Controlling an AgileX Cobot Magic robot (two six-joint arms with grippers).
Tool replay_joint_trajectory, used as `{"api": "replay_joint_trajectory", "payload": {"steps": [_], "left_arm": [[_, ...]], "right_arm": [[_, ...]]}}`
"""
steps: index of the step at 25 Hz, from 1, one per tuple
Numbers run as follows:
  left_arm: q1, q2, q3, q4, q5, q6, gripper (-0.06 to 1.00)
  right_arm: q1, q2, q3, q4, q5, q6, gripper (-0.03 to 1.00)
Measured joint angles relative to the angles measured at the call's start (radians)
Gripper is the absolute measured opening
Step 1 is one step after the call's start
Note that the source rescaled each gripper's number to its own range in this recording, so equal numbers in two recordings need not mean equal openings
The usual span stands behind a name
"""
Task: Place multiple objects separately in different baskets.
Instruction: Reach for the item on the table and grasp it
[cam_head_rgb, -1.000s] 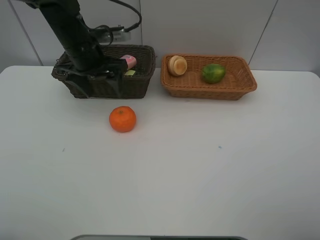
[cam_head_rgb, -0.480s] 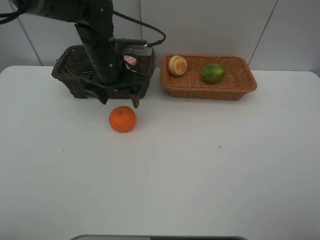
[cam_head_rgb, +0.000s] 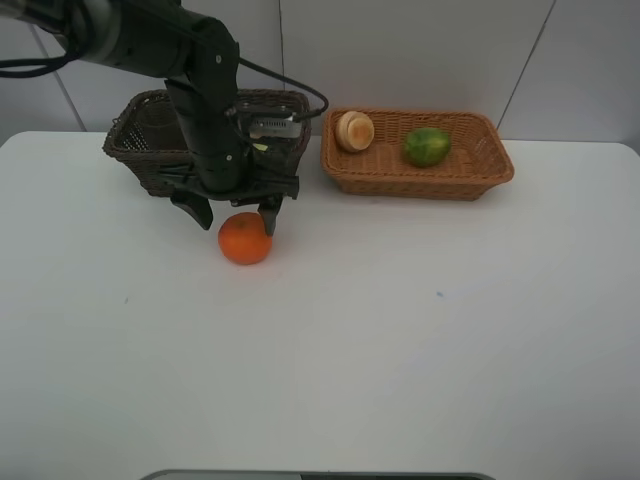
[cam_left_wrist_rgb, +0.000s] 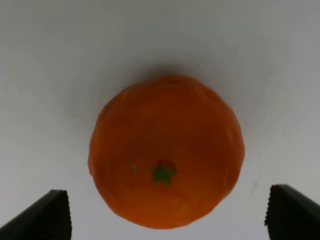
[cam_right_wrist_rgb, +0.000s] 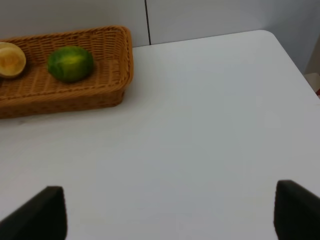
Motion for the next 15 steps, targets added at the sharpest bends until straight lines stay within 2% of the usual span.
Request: {"api": "replay_joint_trajectory", "payload": {"steps": [4, 15], "left_arm": [[0.003, 0.003, 0.000, 0.005, -0.037, 0.000, 1.00], [0.004, 0.058, 0.000, 0.004, -0.059, 0.053, 1.00]], "right_arm": [[0.000, 0.000, 0.000, 0.000, 0.000, 0.000, 0.75], [0.000, 0.000, 0.000, 0.000, 0.000, 0.000, 0.75]]}}
